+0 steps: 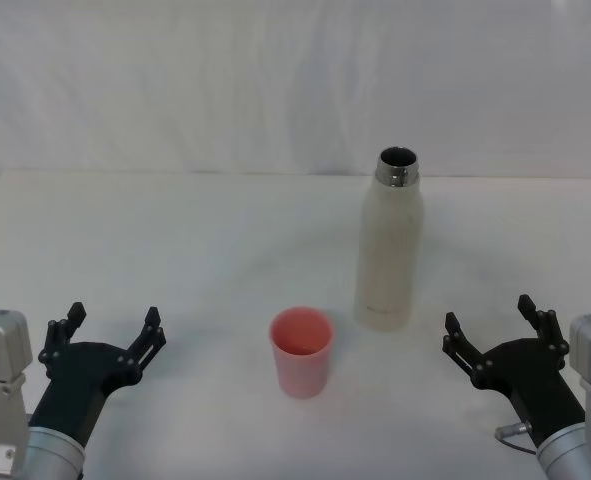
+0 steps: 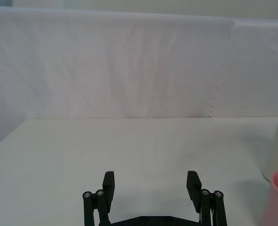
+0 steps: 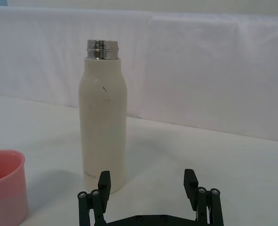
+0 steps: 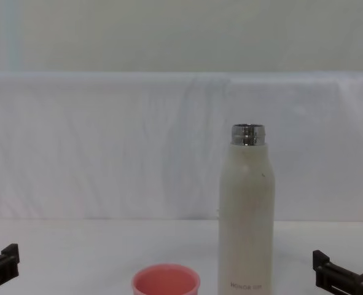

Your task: Grasp the thermos with one hand and pour water into the cup lid.

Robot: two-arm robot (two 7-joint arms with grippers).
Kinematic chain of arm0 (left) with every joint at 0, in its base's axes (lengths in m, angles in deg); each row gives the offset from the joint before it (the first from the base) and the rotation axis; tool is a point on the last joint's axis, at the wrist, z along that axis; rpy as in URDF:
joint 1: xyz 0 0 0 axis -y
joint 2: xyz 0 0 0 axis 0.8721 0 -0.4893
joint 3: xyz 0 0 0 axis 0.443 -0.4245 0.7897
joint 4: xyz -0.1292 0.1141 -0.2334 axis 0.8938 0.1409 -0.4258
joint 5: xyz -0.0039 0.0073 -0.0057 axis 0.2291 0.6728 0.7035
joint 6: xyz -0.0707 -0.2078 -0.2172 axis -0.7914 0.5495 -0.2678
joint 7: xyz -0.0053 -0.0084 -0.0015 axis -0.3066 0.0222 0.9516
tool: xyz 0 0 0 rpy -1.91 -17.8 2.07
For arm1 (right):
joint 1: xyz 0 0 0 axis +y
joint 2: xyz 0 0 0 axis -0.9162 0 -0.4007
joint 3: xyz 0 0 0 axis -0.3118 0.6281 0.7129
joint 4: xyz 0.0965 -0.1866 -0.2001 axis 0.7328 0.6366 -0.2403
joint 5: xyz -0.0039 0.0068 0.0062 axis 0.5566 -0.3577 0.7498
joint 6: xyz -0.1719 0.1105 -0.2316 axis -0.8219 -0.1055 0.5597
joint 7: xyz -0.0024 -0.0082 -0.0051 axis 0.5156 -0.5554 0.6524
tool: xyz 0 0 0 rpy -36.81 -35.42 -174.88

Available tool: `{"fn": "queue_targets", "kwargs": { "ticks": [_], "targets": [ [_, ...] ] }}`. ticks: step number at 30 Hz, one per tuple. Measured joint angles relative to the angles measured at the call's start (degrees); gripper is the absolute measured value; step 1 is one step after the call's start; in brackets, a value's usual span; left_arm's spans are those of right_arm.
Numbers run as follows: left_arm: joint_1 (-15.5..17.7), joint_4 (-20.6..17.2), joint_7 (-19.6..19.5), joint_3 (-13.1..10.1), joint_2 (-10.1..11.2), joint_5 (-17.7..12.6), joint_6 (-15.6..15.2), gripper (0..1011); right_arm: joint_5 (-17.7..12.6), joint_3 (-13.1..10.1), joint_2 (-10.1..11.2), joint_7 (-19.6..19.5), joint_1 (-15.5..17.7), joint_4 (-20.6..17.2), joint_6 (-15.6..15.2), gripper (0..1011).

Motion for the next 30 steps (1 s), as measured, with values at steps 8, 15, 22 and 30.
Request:
{"fn": "queue_targets", "kwargs": {
  "ticks": [8, 15, 22, 30],
  "targets": [
    [0.0, 0.0, 0.0, 0.0, 0.0, 0.0, 0.0, 1001, 0.0, 0.0, 0.0, 0.0, 0.0, 0.0, 0.0, 1001],
    [0.0, 0.0, 0.0, 0.0, 0.0, 0.0, 0.0, 1001, -0.1, 0.0, 0.0, 0.0, 0.0, 0.0, 0.0, 1001],
    [0.0, 0.0, 0.0, 0.0, 0.0, 0.0, 0.0, 1001, -0.1, 0.0, 0.0, 0.0, 0.0, 0.0, 0.0, 1001],
    [0.0, 0.0, 0.0, 0.0, 0.0, 0.0, 0.0, 1001, -0.1, 0.0, 0.0, 0.0, 0.0, 0.0, 0.0, 1001]
  ]
}}
